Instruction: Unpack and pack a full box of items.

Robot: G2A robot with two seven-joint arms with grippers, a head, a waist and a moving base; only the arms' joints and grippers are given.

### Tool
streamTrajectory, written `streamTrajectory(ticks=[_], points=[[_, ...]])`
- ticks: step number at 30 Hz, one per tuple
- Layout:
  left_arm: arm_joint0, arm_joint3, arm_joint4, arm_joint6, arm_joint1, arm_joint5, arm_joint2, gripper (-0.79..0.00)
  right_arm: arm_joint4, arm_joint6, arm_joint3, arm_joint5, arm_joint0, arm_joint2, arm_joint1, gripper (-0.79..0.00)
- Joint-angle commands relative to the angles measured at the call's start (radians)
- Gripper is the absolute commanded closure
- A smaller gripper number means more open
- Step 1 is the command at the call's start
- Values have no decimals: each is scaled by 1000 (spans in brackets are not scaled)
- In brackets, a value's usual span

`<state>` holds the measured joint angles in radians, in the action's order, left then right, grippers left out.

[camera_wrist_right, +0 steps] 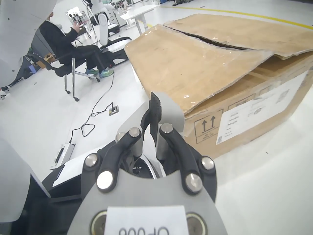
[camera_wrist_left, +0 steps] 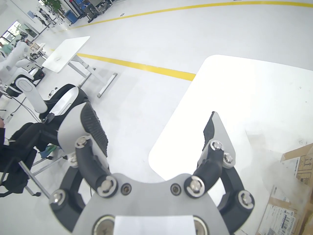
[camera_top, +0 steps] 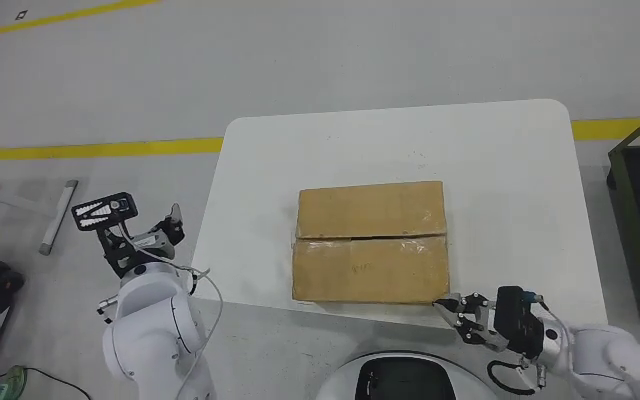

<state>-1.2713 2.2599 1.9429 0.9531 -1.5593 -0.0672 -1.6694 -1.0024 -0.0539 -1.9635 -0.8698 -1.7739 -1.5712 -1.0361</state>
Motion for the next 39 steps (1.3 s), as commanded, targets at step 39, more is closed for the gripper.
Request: streamTrajectory(ticks=[39], points=[[20,-56,-70,125,-37,143,740,-785,284,95,-76,186,-192,-308,-11,0]])
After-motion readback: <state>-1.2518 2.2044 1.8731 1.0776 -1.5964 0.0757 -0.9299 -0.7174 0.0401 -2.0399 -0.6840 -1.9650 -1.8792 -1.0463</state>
